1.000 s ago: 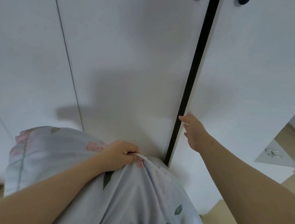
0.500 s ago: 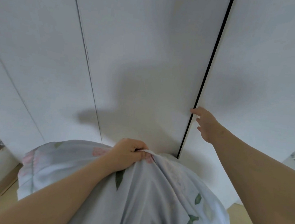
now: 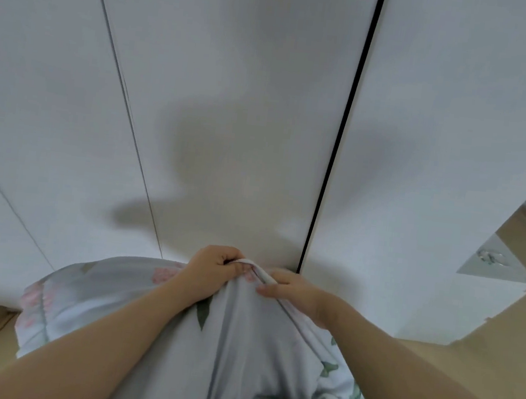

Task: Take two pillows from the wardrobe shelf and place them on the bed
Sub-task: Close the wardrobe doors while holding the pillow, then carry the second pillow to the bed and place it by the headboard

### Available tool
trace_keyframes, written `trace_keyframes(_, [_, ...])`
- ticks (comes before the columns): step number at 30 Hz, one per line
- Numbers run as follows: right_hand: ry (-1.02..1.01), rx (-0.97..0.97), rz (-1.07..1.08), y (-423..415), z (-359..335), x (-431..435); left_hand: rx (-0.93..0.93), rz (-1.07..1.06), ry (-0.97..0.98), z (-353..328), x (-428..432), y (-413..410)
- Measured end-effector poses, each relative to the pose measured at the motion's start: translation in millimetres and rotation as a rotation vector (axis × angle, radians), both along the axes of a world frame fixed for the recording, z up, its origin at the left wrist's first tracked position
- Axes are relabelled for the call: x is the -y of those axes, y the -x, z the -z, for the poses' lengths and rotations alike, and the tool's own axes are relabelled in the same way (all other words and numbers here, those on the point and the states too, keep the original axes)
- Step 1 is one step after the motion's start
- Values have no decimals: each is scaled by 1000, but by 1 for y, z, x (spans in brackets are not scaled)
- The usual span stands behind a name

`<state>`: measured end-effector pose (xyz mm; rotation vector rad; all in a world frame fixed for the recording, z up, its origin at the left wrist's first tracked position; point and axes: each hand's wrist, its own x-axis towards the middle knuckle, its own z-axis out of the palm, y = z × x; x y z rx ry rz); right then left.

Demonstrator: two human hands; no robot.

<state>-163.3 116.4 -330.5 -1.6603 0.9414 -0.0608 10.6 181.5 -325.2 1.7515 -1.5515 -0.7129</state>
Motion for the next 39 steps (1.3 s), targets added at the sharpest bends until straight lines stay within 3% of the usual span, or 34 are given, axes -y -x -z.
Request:
trace_keyframes(4, [369, -217, -95, -5, 6, -6, -30, 19, -23, 8, -1, -5])
trace_keyframes(7, [490, -330, -63, -12, 12, -15, 16, 41, -43, 17, -2, -12])
trace_keyframes(15, [336, -354, 40, -17, 54, -51, 161, 193, -172, 50, -16, -22])
trace_keyframes(24, [254, -435, 183, 11, 70, -66, 131, 323, -240, 73, -2, 4])
trace_keyframes(29, [145, -407, 329, 52, 78, -75, 178, 457, -255, 77, 14, 49])
trace_keyframes(39, [110, -452, 621, 158, 90, -95, 201, 732, -322, 88, 45, 173])
